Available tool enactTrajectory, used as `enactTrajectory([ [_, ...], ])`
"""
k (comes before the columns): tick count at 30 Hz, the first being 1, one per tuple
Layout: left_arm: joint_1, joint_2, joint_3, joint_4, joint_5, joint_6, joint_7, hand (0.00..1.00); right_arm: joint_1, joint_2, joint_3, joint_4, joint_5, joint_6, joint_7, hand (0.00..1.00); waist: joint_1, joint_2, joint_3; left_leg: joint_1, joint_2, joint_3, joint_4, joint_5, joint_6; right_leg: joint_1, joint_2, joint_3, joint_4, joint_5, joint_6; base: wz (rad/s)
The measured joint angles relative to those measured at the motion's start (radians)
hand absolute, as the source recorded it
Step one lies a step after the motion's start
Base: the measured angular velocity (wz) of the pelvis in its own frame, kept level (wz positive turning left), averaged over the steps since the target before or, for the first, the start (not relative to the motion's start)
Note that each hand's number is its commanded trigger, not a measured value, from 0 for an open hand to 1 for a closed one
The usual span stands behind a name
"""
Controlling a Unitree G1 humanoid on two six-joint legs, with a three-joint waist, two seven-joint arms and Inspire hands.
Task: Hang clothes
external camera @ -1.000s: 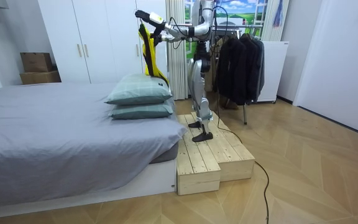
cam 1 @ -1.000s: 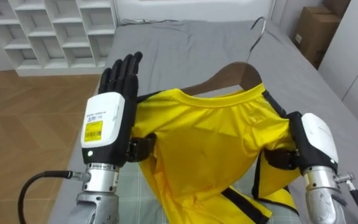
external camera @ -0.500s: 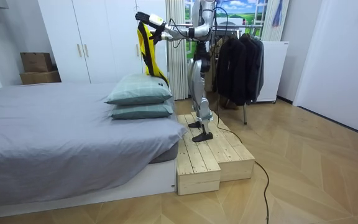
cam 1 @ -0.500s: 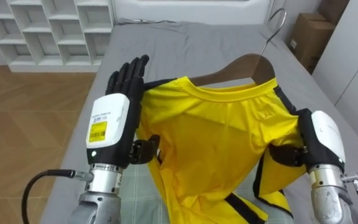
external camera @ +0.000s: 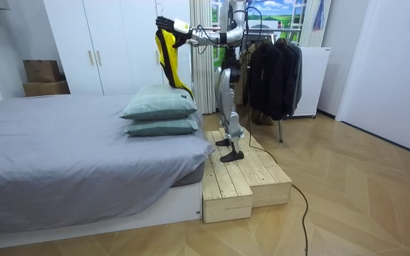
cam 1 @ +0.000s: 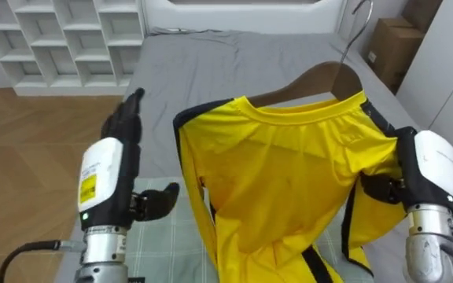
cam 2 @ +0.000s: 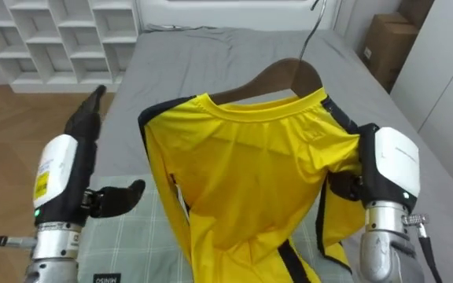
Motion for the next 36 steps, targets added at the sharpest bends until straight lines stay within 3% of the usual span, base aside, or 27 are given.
enactTrajectory([
  [4, 0.028, -0.001, 0.098, 0.000, -0.096, 0.001, 0.058, 0.00, 0.031, -0.003, -0.034, -0.075, -0.013, 0.000, -0.037, 1.00, 0.002, 0.001, -0.0004, 0.001, 0.000, 0.000, -0.002, 0.000, 0.000, -0.001, 0.000, -0.002, 0.000, 0.000, 0.000, 0.00],
  [7, 0.042, -0.001, 0.130, 0.002, -0.168, 0.001, 0.094, 0.00, 0.061, -0.008, -0.052, -0.124, -0.024, 0.001, -0.042, 1.00, 0.012, 0.001, -0.0008, 0.002, 0.000, 0.001, -0.002, 0.000, 0.000, -0.001, 0.000, -0.003, 0.000, 0.000, 0.000, 0.00],
  [11, 0.076, -0.006, 0.190, 0.046, -0.272, 0.002, 0.123, 0.00, 0.107, -0.014, -0.063, -0.179, -0.041, 0.002, -0.041, 1.00, 0.023, 0.013, -0.0079, 0.009, 0.000, -0.001, -0.003, 0.000, 0.000, 0.004, 0.000, -0.003, 0.001, 0.000, 0.000, 0.00],
  [16, 0.097, -0.017, 0.292, 0.167, -0.391, 0.022, 0.149, 0.00, 0.124, -0.014, -0.097, -0.201, -0.069, 0.014, -0.041, 1.00, 0.024, 0.014, -0.0080, 0.014, 0.000, -0.008, -0.005, 0.000, -0.001, 0.013, 0.000, -0.007, 0.001, -0.001, 0.001, 0.03],
  [20, 0.116, -0.020, 0.308, 0.197, -0.408, 0.036, 0.173, 0.00, 0.136, -0.014, -0.108, -0.237, -0.075, 0.024, -0.046, 1.00, 0.026, 0.014, -0.0083, 0.016, -0.001, -0.011, -0.005, 0.000, -0.001, 0.016, 0.000, -0.012, 0.002, -0.001, 0.001, 0.02],
  [24, 0.135, -0.021, 0.308, 0.321, -0.410, 0.040, 0.210, 0.00, 0.168, -0.011, -0.119, -0.248, -0.073, 0.024, -0.047, 1.00, 0.023, 0.014, -0.0086, 0.020, -0.001, -0.016, -0.005, 0.001, -0.001, 0.023, -0.001, -0.018, 0.001, -0.002, 0.003, 0.04],
  [29, 0.154, -0.036, 0.309, 0.491, -0.551, 0.046, 0.233, 0.00, 0.224, -0.009, -0.119, -0.249, -0.073, 0.036, -0.047, 1.00, 0.026, 0.013, -0.0085, 0.019, -0.003, -0.020, -0.012, 0.001, -0.001, 0.021, -0.002, -0.024, 0.002, -0.004, 0.006, 0.02],
  [31, 0.185, -0.051, 0.309, 0.535, -0.657, 0.047, 0.231, 0.00, 0.239, -0.008, -0.121, -0.257, -0.072, 0.042, -0.046, 1.00, 0.026, 0.013, -0.0085, 0.020, -0.003, -0.021, -0.014, 0.000, -0.001, 0.020, -0.002, -0.023, 0.002, -0.005, 0.007, 0.00],
  [36, 0.218, -0.051, 0.313, 0.705, -0.786, 0.045, 0.220, 0.00, 0.240, -0.008, -0.127, -0.260, -0.065, 0.045, -0.042, 1.00, 0.033, 0.012, -0.0078, 0.025, -0.004, -0.021, -0.017, 0.000, -0.001, 0.023, -0.002, -0.015, 0.002, -0.006, 0.008, 0.00],
])
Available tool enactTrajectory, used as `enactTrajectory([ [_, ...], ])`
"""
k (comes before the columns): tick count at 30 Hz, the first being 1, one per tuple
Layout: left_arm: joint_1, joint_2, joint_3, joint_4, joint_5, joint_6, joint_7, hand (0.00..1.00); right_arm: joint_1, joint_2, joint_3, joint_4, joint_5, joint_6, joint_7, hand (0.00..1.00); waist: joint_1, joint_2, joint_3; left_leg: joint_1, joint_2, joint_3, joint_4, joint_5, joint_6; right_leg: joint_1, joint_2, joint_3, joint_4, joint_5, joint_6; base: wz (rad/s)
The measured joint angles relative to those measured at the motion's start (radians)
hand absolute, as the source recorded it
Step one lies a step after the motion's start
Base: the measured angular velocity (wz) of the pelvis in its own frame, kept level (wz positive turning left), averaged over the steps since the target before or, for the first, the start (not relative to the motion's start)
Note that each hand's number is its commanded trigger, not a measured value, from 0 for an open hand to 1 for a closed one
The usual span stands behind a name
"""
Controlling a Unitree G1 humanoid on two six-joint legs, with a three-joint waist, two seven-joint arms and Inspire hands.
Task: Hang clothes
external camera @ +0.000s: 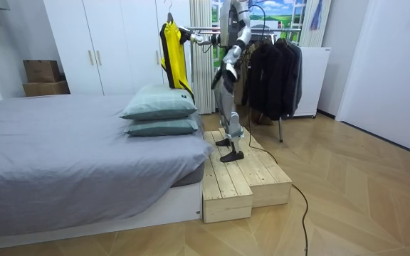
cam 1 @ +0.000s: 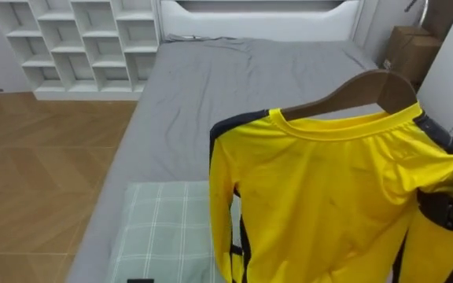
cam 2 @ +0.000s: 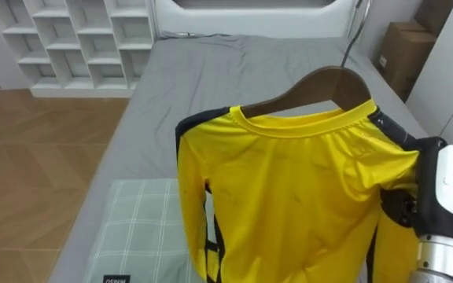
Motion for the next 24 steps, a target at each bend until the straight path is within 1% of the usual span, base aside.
enactTrajectory([
  [1, 0.002, 0.000, 0.000, 0.022, -0.007, 0.000, -0.005, 0.00, 0.001, 0.000, 0.000, -0.001, 0.000, 0.000, 0.002, 1.00, 0.003, -0.001, 0.0005, 0.001, 0.000, 0.000, 0.000, 0.000, 0.000, 0.002, 0.000, 0.000, 0.000, -0.001, 0.001, 0.00],
  [3, 0.011, -0.002, 0.000, 0.077, -0.015, 0.000, -0.028, 0.00, 0.020, 0.001, 0.000, -0.017, -0.005, 0.001, 0.007, 1.00, 0.017, -0.009, 0.0051, 0.002, 0.000, -0.001, 0.000, 0.000, 0.000, 0.004, 0.000, 0.000, -0.001, -0.002, 0.002, 0.00],
  [5, 0.020, -0.003, -0.001, 0.101, -0.013, 0.000, -0.038, 0.00, 0.049, 0.002, 0.004, -0.056, -0.003, 0.003, 0.007, 1.00, 0.038, -0.011, 0.0054, 0.001, 0.000, -0.001, 0.000, -0.001, 0.000, 0.001, -0.001, -0.001, -0.001, -0.003, 0.002, 0.00],
  [6, 0.019, -0.003, 0.000, 0.133, -0.012, 0.000, -0.039, 0.00, 0.061, 0.003, 0.007, -0.074, -0.004, 0.002, 0.007, 1.00, 0.047, -0.011, 0.0053, 0.000, -0.001, -0.001, 0.000, -0.001, 0.000, -0.004, -0.002, -0.001, -0.001, -0.003, 0.002, 0.00],
  [8, 0.023, -0.003, 0.002, 0.171, -0.011, 0.005, -0.048, 0.00, 0.064, 0.003, 0.008, -0.076, -0.004, 0.002, 0.008, 1.00, 0.058, -0.012, 0.0045, -0.005, -0.004, 0.000, 0.001, -0.001, 0.000, -0.008, -0.004, -0.001, -0.001, -0.007, 0.000, 0.00],
  [10, 0.037, -0.003, 0.002, 0.192, -0.008, 0.024, -0.074, 0.00, 0.065, 0.003, 0.008, -0.076, -0.007, 0.009, 0.013, 1.00, 0.067, -0.012, 0.0041, -0.011, -0.006, -0.001, 0.002, 0.000, 0.000, -0.015, -0.006, -0.001, 0.000, -0.007, 0.000, 0.00],
  [11, 0.040, -0.003, 0.002, 0.198, -0.006, 0.028, -0.078, 0.00, 0.065, 0.004, 0.008, -0.076, -0.012, 0.009, 0.017, 1.00, 0.069, -0.012, 0.0040, -0.012, -0.006, -0.001, 0.002, 0.000, 0.000, -0.016, -0.006, -0.001, -0.001, -0.007, 0.000, 0.00],
  [12, 0.058, -0.003, 0.001, 0.212, 0.010, 0.037, -0.086, 0.00, 0.067, 0.006, 0.011, -0.082, -0.017, 0.012, 0.030, 1.00, 0.070, -0.012, 0.0034, -0.014, -0.006, -0.001, 0.002, 0.000, 0.000, -0.013, -0.007, -0.002, -0.001, -0.007, 0.000, 0.00],
  [14, 0.070, -0.002, -0.007, 0.247, 0.013, 0.041, -0.107, 0.00, 0.073, 0.006, 0.019, -0.094, -0.020, 0.017, 0.051, 1.00, 0.069, -0.011, 0.0041, -0.011, -0.008, 0.002, 0.001, 0.000, 0.000, -0.007, -0.008, -0.004, -0.002, -0.008, 0.000, 0.00],
  [16, 0.076, -0.001, -0.015, 0.283, 0.012, 0.051, -0.142, 0.00, 0.073, 0.011, 0.029, -0.105, -0.027, 0.032, 0.066, 1.00, 0.067, -0.013, 0.0042, -0.013, -0.009, -0.004, 0.001, -0.001, 0.001, -0.005, -0.010, -0.014, -0.002, -0.009, 0.002, 0.07],
  [17, 0.075, -0.002, -0.020, 0.313, 0.013, 0.058, -0.168, 0.00, 0.072, 0.015, 0.030, -0.117, -0.038, 0.038, 0.075, 1.00, 0.068, -0.015, 0.0051, -0.017, -0.010, -0.005, 0.001, -0.001, 0.001, -0.006, -0.011, -0.015, -0.001, -0.009, 0.003, 0.08],
  [21, 0.075, -0.001, -0.027, 0.394, 0.015, 0.088, -0.253, 0.00, 0.062, 0.015, 0.039, -0.143, -0.044, 0.051, 0.086, 1.00, 0.069, -0.029, 0.0035, -0.019, -0.011, -0.012, 0.002, -0.002, 0.002, -0.003, -0.011, -0.020, 0.000, -0.010, 0.003, 0.05],
  [24, 0.080, -0.002, -0.027, 0.408, 0.036, 0.111, -0.301, 0.00, 0.062, 0.015, 0.041, -0.149, -0.044, 0.051, 0.086, 1.00, 0.070, -0.034, 0.0032, -0.018, -0.012, -0.020, 0.004, -0.002, 0.003, 0.000, -0.012, -0.028, 0.003, -0.010, 0.003, 0.07],
])
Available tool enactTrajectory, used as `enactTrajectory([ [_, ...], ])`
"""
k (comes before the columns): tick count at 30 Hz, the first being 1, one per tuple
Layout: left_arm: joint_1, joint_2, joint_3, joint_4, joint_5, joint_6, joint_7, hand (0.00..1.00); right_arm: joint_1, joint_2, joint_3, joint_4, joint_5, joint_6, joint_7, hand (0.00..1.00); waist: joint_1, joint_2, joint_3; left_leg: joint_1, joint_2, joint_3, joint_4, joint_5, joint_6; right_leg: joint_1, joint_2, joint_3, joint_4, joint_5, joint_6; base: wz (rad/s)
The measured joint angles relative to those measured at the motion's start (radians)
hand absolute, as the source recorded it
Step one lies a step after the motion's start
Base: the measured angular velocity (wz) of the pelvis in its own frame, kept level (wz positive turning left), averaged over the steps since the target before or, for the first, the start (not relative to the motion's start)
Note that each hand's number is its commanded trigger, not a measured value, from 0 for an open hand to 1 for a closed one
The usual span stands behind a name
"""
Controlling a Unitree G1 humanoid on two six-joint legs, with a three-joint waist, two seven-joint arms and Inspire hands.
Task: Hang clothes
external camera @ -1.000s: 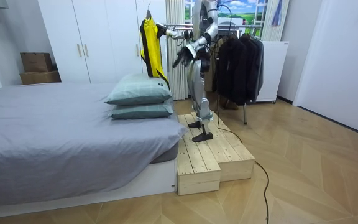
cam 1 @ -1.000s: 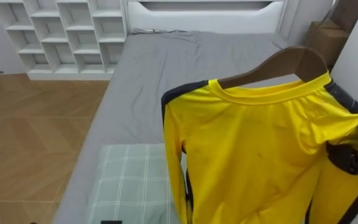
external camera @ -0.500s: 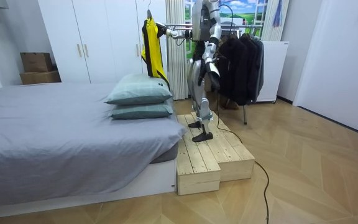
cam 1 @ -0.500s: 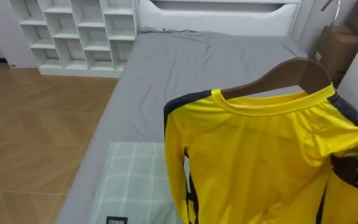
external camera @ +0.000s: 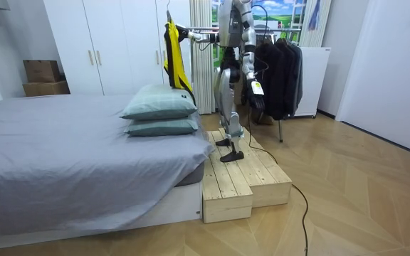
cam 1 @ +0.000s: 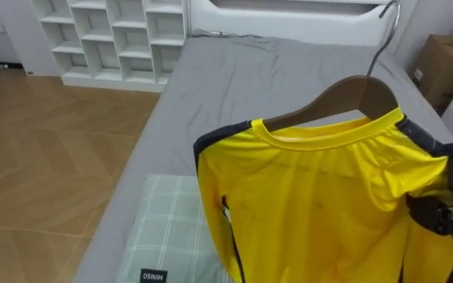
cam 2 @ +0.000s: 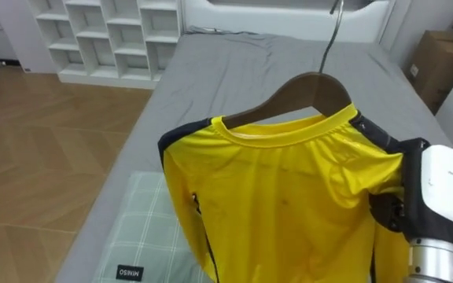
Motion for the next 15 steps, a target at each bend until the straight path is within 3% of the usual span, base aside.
enactTrajectory([
  [7, -0.002, -0.004, -0.022, 0.020, 0.004, 0.021, -0.086, 0.00, -0.007, 0.000, -0.001, -0.009, 0.001, 0.001, 0.008, 1.00, -0.003, 0.002, 0.0022, -0.019, 0.001, -0.006, 0.013, -0.001, 0.002, -0.017, -0.002, -0.005, 0.013, -0.001, 0.001, 0.02],
  [15, -0.006, -0.007, -0.022, 0.020, 0.040, 0.022, -0.133, 0.00, -0.007, 0.000, -0.001, -0.076, 0.000, 0.001, 0.009, 1.00, -0.004, 0.000, 0.0020, -0.025, -0.003, -0.004, 0.018, 0.000, 0.002, -0.020, -0.005, -0.005, 0.010, -0.004, 0.003, 0.00],
])
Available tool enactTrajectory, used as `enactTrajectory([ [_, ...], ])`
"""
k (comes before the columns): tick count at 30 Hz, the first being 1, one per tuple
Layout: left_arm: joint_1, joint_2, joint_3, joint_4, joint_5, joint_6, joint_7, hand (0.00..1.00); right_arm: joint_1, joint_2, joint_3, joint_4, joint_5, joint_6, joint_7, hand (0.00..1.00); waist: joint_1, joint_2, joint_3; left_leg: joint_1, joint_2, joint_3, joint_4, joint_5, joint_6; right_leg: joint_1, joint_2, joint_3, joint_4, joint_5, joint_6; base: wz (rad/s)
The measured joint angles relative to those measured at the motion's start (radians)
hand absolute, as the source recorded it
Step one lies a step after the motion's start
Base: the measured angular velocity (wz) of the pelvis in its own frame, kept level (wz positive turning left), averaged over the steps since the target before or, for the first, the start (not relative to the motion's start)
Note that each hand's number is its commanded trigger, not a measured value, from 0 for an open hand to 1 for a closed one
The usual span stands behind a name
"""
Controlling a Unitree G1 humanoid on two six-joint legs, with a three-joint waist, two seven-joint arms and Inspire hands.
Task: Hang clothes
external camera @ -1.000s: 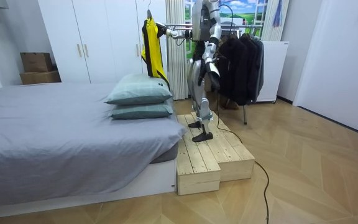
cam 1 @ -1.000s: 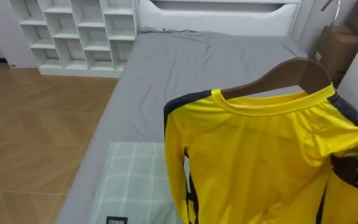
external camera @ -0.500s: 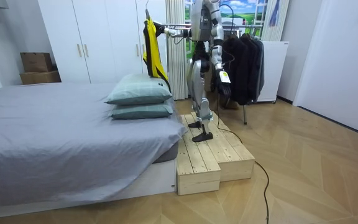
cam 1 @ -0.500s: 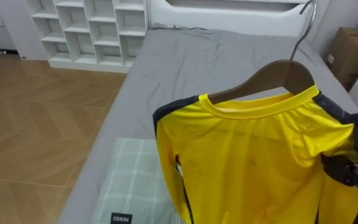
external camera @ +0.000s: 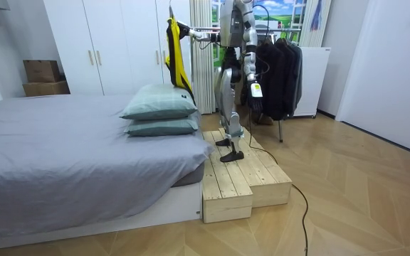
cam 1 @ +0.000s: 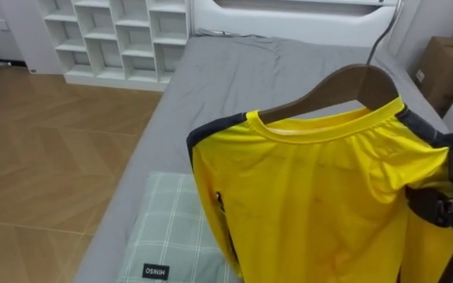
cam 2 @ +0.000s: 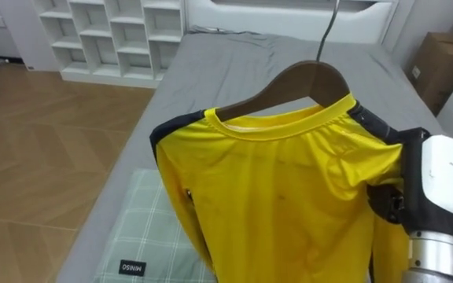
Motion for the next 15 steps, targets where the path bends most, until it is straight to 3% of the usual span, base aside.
enactTrajectory([
  [12, -0.017, 0.003, 0.000, 0.023, 0.112, 0.015, -0.026, 0.00, 0.006, 0.000, 0.000, -0.002, -0.001, -0.002, -0.003, 1.00, -0.002, -0.008, 0.0025, 0.017, 0.005, 0.024, -0.009, -0.002, 0.001, -0.002, 0.002, 0.018, 0.002, -0.001, 0.001, -0.04],
  [15, -0.019, 0.004, -0.005, 0.023, 0.157, 0.015, -0.039, 0.00, 0.013, 0.000, 0.000, -0.001, -0.010, -0.013, -0.010, 1.00, -0.025, -0.018, 0.0063, 0.016, 0.005, 0.033, -0.010, -0.003, 0.001, -0.012, 0.002, 0.029, 0.006, -0.001, 0.001, -0.10],
])
